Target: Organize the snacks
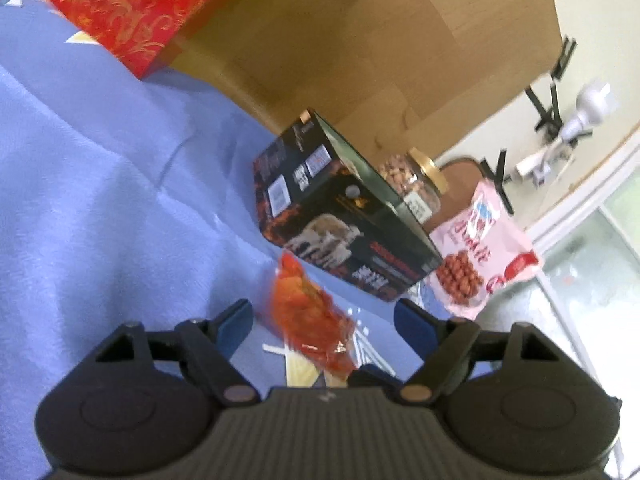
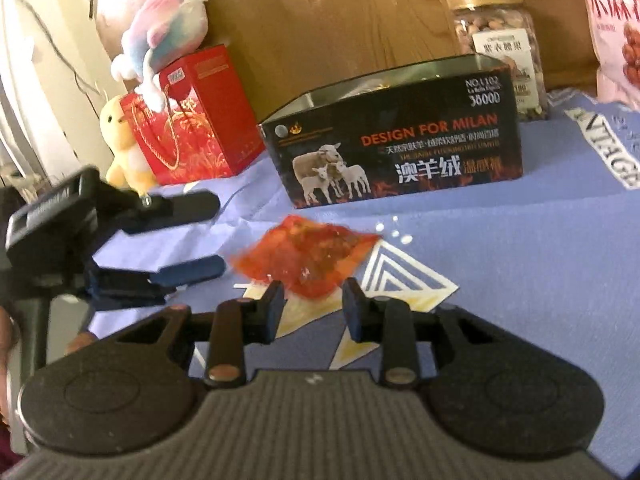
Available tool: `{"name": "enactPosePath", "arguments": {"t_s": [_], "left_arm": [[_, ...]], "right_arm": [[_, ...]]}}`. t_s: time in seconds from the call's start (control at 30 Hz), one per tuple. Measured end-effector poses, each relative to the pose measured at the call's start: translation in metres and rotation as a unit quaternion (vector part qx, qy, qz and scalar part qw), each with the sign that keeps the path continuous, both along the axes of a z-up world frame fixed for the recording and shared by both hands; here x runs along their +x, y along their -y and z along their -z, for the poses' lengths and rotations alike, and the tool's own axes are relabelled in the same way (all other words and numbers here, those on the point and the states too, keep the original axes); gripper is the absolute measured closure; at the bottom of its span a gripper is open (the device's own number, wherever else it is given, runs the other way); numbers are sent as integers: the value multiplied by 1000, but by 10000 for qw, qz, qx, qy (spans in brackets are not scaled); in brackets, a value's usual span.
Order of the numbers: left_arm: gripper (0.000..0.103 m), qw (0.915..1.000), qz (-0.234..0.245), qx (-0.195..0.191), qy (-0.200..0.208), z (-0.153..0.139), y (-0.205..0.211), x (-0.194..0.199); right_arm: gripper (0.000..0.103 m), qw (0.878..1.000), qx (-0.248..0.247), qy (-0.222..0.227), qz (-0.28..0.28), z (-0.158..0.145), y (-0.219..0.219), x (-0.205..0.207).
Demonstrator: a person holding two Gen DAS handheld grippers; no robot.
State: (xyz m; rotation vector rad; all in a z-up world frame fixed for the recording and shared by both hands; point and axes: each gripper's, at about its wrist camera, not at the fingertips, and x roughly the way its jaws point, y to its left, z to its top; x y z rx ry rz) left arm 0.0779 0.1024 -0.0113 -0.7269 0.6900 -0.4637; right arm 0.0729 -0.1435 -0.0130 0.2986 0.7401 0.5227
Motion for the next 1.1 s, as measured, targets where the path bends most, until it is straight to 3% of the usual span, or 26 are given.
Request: {"name": "enactPosePath", "arguments": {"t_s": [0.23,0.4,0.47,0.73,0.87,0.93,1.1], "left_arm": [[34,9997,175,187,14,1,10,0],[48,9996,246,85,-56,5,9,2],[62,9995,305,-14,-113,7,9,4],[96,9997,195,-57,-149,10,6,5],[98,9994,159,-238,-205,13,0,7],[99,9982,166,-486,-316,17,-5,9],[100,9939,185,-1009,-413,23,-15,11]], "right_arm": [[67,9948,896,-478,116,8,19,12],[67,9891,1283,-715,117,10,24,12],[67,9879,1356,-745,87,11,26,11],[66,9882,1351,-719,73,10,26,10],[60,9871,1444,-697,13,10,27,10],[55,9866,1483,-673,-32,9,27,9],[53,9856,1536,-700,30,9,28,9]]}}
